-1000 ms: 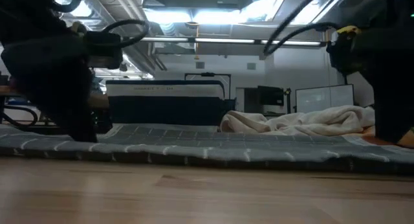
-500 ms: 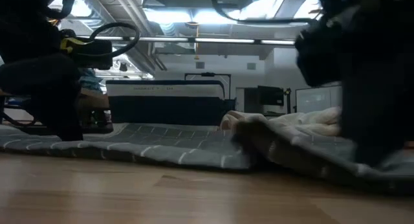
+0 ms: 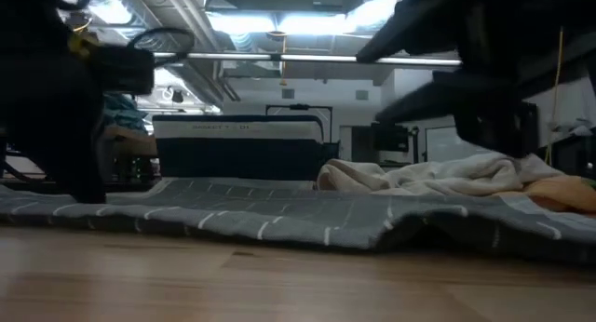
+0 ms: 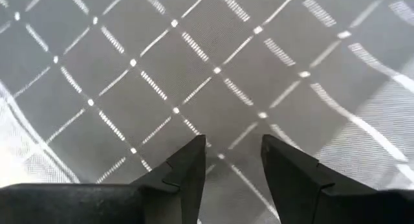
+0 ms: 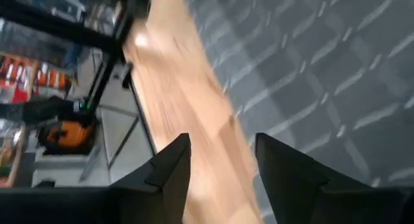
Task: Fold towel
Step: Fold the gray patterned towel
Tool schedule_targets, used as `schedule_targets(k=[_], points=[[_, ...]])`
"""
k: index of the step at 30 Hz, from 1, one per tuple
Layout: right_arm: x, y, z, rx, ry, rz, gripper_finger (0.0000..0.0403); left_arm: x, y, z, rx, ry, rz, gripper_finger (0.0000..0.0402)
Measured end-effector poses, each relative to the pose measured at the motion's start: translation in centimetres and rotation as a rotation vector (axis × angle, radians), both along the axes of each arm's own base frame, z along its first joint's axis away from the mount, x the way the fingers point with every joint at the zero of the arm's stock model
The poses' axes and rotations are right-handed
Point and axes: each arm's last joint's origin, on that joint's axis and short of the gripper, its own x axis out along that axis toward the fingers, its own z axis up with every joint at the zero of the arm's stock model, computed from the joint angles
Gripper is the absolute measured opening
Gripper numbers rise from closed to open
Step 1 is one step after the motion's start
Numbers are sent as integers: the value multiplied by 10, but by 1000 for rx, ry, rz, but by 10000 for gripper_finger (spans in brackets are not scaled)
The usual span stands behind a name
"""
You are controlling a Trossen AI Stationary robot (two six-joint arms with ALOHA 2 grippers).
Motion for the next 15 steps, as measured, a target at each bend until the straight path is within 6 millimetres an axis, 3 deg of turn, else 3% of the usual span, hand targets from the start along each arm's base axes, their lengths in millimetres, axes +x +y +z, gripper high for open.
schedule_targets(k=[5, 9, 15], points=[[2, -14, 0, -89, 26, -38, 177, 4, -10, 22, -52, -116, -57, 143], [8, -24, -1, -52, 58, 1, 177, 10, -18, 37, -82, -208, -118, 143], [14, -47, -6, -78, 130, 19, 172, 13, -21, 40, -87, -250, -141, 143]])
